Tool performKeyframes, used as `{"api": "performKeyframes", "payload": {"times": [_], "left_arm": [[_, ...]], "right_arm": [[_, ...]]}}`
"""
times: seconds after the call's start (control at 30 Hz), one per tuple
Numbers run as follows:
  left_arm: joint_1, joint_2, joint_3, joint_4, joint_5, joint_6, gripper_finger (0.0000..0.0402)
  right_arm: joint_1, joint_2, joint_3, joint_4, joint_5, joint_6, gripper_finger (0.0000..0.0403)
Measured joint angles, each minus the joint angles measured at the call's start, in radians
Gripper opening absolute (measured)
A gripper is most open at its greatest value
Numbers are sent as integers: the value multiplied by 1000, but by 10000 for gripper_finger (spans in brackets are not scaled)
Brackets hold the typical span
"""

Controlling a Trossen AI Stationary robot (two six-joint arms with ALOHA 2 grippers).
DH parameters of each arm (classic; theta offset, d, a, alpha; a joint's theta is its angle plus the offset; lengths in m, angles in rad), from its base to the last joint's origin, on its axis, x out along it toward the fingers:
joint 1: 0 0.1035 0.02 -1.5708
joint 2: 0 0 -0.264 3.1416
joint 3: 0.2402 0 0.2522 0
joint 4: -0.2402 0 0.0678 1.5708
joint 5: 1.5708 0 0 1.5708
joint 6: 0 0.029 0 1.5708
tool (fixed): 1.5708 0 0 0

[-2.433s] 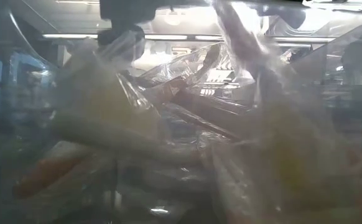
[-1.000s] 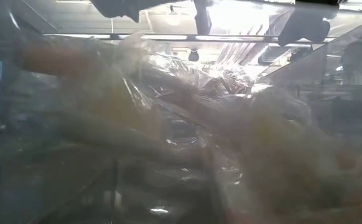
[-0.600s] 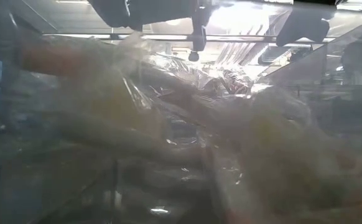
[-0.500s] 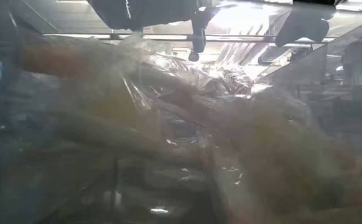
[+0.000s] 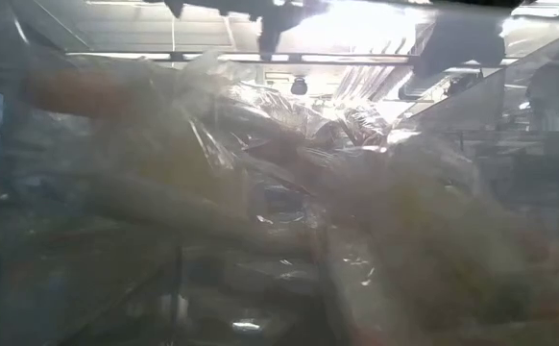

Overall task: Pick & Place Toothbrushes
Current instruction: Put the orange toothbrush into the bottom black bin

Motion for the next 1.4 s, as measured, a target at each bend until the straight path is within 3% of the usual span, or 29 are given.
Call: {"api": "performKeyframes", "payload": {"times": [0.33, 0.43, 0.63, 0.77, 1.1, 1.23, 1.4], "left_arm": [[-74, -137, 1, -194, -176, 123, 93], [-96, -155, 0, -242, -217, 127, 93], [-113, -164, -1, -300, -227, 126, 93], [-111, -159, -1, -300, -227, 102, 93], [-111, -155, -1, -358, -226, 96, 93], [-111, -155, -1, -395, -226, 74, 93], [-111, -155, -1, -402, -226, 74, 93]], "right_arm": [[-122, 246, 0, 48, -291, 58, 22], [-157, 309, 0, 69, -337, 58, 6], [-213, 404, 0, 84, -373, 54, 12], [-233, 458, 0, 97, -391, 45, 42], [-235, 575, 0, 171, -391, 38, 178], [-235, 593, 0, 178, -390, 39, 200], [-235, 630, 0, 193, -391, 39, 200]]}}
